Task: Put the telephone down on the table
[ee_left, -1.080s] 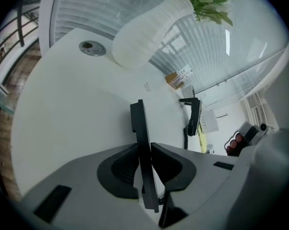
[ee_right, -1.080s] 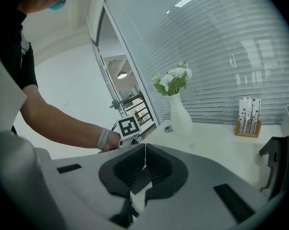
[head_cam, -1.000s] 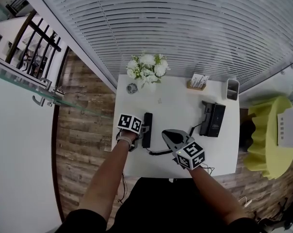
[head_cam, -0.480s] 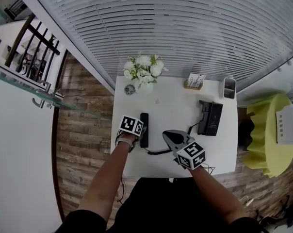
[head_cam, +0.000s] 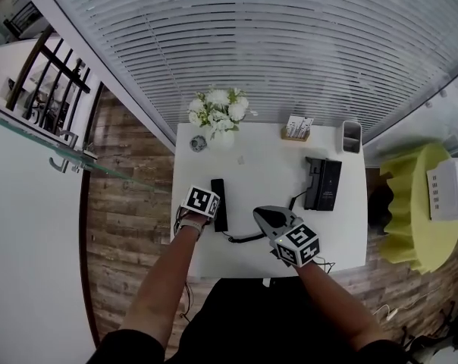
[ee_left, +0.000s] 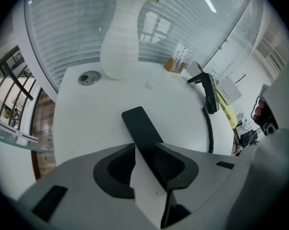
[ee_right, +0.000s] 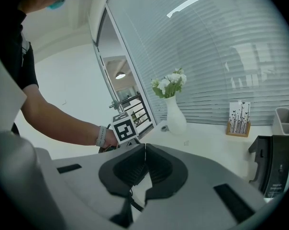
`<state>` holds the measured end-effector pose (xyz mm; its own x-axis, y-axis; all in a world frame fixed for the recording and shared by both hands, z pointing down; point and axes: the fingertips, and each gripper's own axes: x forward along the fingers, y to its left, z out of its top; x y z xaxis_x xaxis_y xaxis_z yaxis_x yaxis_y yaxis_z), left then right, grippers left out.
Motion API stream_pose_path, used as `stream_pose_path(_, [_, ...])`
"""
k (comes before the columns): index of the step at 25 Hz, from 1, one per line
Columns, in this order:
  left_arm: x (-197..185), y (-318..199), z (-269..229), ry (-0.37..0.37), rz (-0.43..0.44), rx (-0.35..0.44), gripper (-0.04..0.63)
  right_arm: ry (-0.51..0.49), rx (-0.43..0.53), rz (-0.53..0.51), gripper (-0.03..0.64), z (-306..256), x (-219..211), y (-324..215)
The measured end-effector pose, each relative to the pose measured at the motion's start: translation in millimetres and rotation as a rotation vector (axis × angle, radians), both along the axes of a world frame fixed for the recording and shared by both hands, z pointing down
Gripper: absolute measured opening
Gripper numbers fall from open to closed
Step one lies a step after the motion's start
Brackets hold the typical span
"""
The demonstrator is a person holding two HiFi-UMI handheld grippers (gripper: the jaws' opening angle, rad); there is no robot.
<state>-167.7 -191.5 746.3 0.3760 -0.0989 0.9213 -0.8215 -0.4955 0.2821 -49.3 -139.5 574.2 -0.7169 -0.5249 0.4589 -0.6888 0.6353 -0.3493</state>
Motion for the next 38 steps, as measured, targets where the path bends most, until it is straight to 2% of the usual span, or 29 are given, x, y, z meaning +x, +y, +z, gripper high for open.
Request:
stream_pose_path(5, [14.0, 8.2, -36.0, 0.084, 0.084, 0.118, 0.106, 0.007, 0.013, 0.019, 0.023, -6.4, 8.6, 5.5])
stream_pose_path(9, [29.6, 26.9, -72.0, 0.139, 0.162, 0.287, 0.028, 0.013, 0.044, 0.038, 0.023, -14.6, 22.4, 16.3])
stream_pose_path(12, [52.4, 46.6, -114.5, 0.231, 0.216, 0.422, 0.011, 0.004, 0.074, 0.062, 0.023, -26.3, 36.9, 24.8])
stream_pose_path(15, [78.2, 65.2, -162.7, 0.358, 0.229, 0.528, 0.009, 0.001, 0.126, 0.07, 0.023, -46.0, 51.9, 32.9])
stream_pose_path(18, [101.5, 74.4, -214.4, 0.475, 0.203, 0.644, 0.009, -0.015, 0.173, 0.066, 0.023, -70.8, 64.8, 42.6])
stream_pose_path(21, [122.2, 76.1, -256.0, 0.526, 0.192, 0.739, 0.009, -0.067, 0.207, 0.074, 0.023, -97.1, 77.7, 46.0])
stream_pose_path(27, [156.2, 85.1, -305.8, 0.556, 0.198, 0.824, 0.008, -0.113, 0.3, 0.062, 0.023, -145.9, 100.9, 45.2])
stream_pose_path(34, [193.5, 106.5, -364.9, 0.602, 0.198, 0.96, 0.008, -0.116, 0.407, 0.01, 0.023, -193.1, 119.4, 61.5])
stream_pose_path(38, [208.2, 112.0, -378.9, 0.642, 0.155, 0.97, 0.008, -0.132, 0.433, 0.001, 0.023, -208.6, 125.9, 66.2])
